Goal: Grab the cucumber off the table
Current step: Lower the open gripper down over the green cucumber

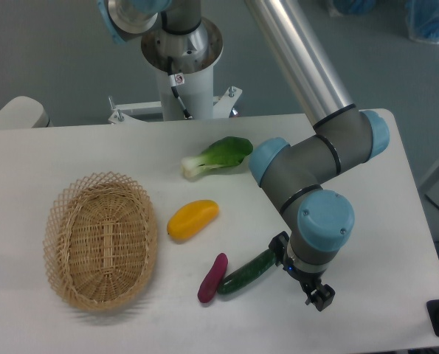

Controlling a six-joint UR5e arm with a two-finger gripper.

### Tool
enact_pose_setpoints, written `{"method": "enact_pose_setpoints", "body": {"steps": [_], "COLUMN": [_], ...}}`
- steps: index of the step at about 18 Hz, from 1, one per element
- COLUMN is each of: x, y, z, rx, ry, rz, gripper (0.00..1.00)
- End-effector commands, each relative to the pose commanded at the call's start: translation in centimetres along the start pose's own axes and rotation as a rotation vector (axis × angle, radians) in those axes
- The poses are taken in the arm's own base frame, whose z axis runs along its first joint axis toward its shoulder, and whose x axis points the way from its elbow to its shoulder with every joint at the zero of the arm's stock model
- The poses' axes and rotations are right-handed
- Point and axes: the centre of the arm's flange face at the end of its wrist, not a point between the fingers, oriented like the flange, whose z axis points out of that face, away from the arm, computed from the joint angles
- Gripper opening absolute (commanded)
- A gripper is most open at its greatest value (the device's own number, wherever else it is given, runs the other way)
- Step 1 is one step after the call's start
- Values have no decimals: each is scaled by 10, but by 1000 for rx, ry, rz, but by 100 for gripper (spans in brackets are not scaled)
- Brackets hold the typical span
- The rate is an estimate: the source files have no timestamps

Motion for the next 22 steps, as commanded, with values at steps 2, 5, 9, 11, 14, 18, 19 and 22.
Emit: {"method": "enact_pose_setpoints", "body": {"steps": [2, 5, 9, 11, 14, 18, 19, 22], "x": [1, 6, 18, 26, 41, 46, 45, 44], "y": [-1, -7, -2, 1, 12, 14, 14, 15], "z": [0, -2, -9, -9, -1, 17, 26, 37], "rx": [0, -1, -3, -4, -13, -67, -69, -71], "ry": [0, 3, 14, 30, 109, 134, 146, 158], "rz": [0, 6, -2, -9, -24, -21, -20, -28], "gripper": [100, 100, 100, 100, 100, 100, 100, 100]}}
